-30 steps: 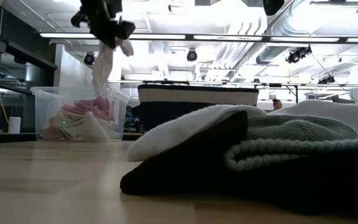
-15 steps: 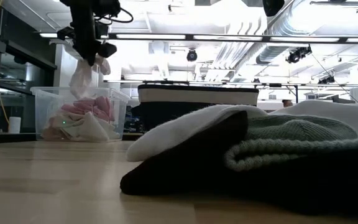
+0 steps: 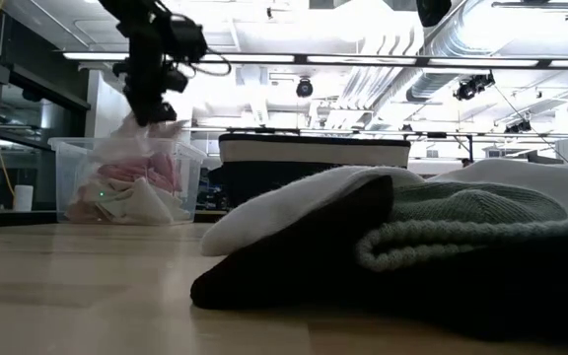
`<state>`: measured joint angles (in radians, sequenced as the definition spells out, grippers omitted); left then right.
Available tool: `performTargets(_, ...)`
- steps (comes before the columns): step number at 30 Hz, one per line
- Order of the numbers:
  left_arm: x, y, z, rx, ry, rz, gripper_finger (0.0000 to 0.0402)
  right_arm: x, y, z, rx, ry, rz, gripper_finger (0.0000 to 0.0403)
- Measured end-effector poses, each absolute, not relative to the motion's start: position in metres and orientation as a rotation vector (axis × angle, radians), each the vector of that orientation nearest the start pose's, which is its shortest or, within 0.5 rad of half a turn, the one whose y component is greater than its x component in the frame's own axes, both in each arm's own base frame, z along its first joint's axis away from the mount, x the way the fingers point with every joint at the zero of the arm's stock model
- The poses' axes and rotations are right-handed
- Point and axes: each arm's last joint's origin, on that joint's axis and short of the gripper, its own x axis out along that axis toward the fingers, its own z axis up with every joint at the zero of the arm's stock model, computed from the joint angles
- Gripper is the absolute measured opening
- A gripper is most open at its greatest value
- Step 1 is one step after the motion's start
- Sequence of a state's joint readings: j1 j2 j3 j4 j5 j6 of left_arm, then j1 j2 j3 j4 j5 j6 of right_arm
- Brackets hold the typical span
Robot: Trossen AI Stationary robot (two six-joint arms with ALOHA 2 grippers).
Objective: Pick & Place Cloths
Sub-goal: Put the white underwear into the transparent bin
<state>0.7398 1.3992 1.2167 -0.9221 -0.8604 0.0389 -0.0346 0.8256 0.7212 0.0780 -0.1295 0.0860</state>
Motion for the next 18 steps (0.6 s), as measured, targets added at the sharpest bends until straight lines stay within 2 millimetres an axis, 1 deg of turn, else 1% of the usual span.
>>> performTargets(3, 0.183, 0.197, 0.288, 0.024, 1.310, 1.348, 0.0006, 0.187, -0.003, 0.329, 0.096, 0.032, 0.093, 0.0237)
performTargets(6, 0.184, 0.194, 0.280, -0.077, 1.342, 1.284, 0.0006, 0.188, -0.003, 0.329, 0.104, 0.032, 0.079, 0.0237)
performTargets(8, 0.183, 0.191, 0.277, -0.175, 1.350, 1.231, 0.0006, 0.188, -0.004, 0.329, 0.103, 0.031, 0.055, 0.0237)
performTargets(13, 0.180, 0.184, 0.273, -0.414, 1.338, 1.197, 0.0006, 0.188, -0.004, 0.329, 0.110, 0.031, 0.041, 0.0237)
performTargets(16, 0.175, 0.188, 0.272, -0.557, 1.290, 1.182, 0.0006, 0.188, -0.004, 0.329, 0.110, 0.031, 0.041, 0.0237)
performTargets(18, 0.172, 0.194, 0.272, -0.615, 1.252, 1.188, 0.0006, 0.188, -0.004, 0.329, 0.110, 0.031, 0.041, 0.0237)
